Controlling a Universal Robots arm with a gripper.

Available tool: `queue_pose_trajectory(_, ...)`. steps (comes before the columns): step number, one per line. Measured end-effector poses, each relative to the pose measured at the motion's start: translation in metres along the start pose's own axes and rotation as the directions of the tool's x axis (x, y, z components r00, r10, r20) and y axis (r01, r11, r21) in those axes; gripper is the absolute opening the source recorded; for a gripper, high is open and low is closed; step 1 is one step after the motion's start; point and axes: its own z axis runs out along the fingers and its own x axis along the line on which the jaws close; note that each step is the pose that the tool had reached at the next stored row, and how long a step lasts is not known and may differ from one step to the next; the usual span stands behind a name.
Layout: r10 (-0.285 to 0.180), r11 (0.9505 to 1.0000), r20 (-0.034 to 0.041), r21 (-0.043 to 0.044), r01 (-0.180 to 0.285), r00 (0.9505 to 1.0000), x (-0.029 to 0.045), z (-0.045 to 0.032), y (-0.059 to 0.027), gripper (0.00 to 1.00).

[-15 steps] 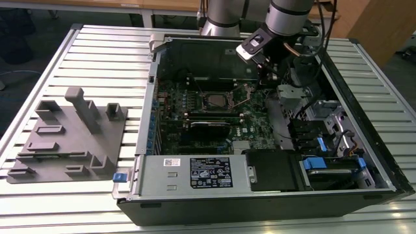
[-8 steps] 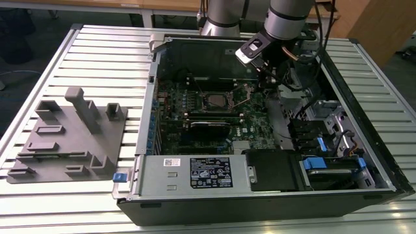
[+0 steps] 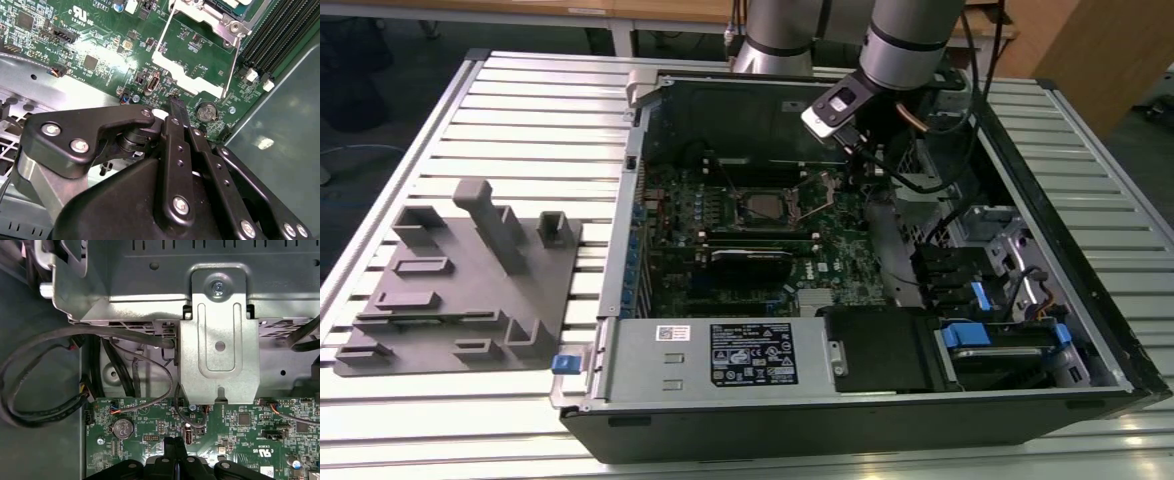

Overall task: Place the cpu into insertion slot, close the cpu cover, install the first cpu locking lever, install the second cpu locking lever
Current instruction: 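Close the cpu cover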

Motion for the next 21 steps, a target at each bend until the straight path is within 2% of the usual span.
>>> queue_pose_trajectory(8, 0.000, 1.0000, -0.0003, -0.0001, 0.000, 1.0000, 0.0000, 0.0006, -0.0015, 0.11)
queue_pose_trajectory(21, 0.000, 1.0000, -0.0015, -0.0016, 0.000, 1.0000, -0.0007, 0.0002, -0.0246, 0.11)
